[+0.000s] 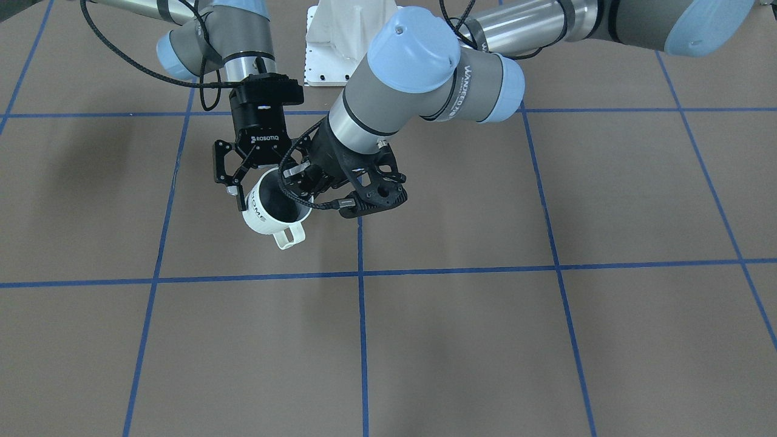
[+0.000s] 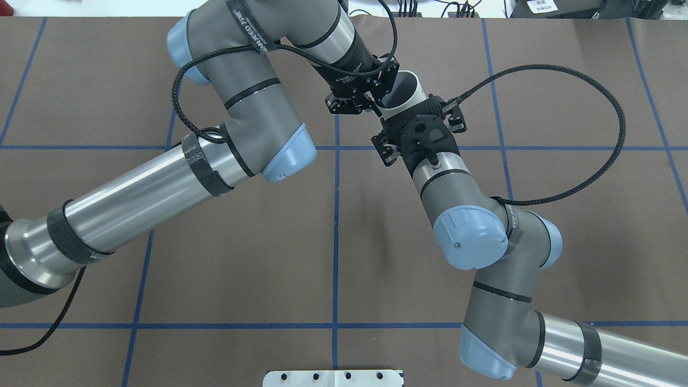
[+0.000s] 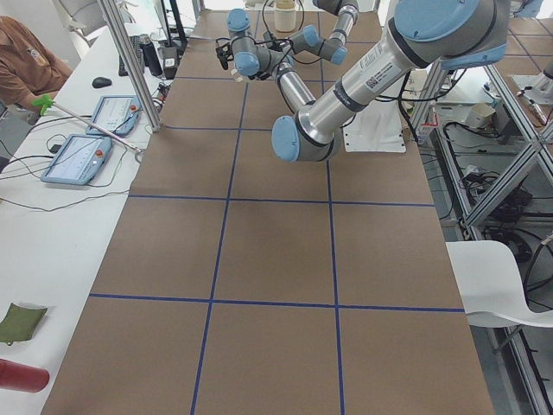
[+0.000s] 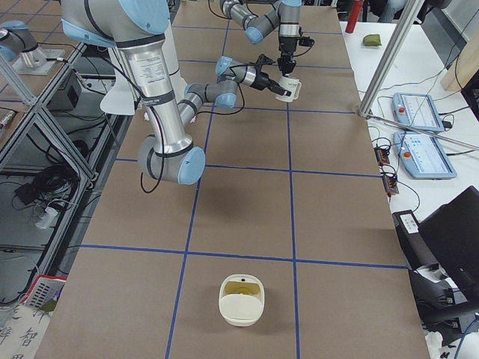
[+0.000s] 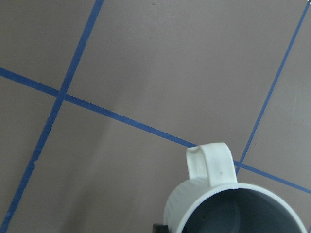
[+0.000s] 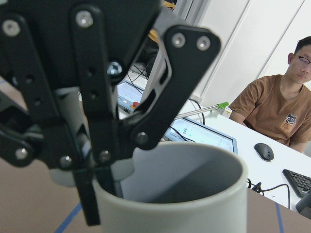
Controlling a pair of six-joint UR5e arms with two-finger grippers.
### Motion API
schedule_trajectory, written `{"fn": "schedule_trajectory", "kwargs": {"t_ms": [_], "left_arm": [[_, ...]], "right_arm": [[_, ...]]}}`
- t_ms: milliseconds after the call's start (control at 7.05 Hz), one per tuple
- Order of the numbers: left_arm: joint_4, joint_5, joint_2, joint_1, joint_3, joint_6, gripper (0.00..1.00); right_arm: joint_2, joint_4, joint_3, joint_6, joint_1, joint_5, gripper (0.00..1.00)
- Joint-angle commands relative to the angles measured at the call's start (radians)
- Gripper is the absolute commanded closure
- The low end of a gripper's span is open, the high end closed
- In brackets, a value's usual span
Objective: Left arm hands cup to right arm to dump lemon
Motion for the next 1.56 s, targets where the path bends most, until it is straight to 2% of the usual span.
{"fn": "schedule_trajectory", "kwargs": {"t_ms": [0, 568, 993, 1277, 1419], "left_arm": [[0.0, 0.001, 0.001, -0.003, 0.002, -0.007, 1.0], [-0.006, 0.001, -0.004, -0.043, 0.035, -0.012, 1.0], [-0.043, 0.001, -0.022, -0.118, 0.103, -0.003, 1.0], [-0.043, 0.0, -0.016, -0.187, 0.141, 0.16, 1.0], [-0.04, 0.0, -0.01, -0.202, 0.155, 0.213, 1.0]], "right_arm": [[-0.003, 0.0, 0.003, 0.0, -0.001, 0.0, 0.0], [-0.003, 0.0, 0.008, -0.002, -0.007, 0.0, 0.0], [-0.003, -0.001, 0.017, -0.003, -0.01, 0.001, 0.0], [-0.001, -0.009, 0.026, -0.008, -0.004, 0.029, 0.0], [-0.003, -0.011, 0.028, -0.008, 0.019, 0.079, 0.0]]}}
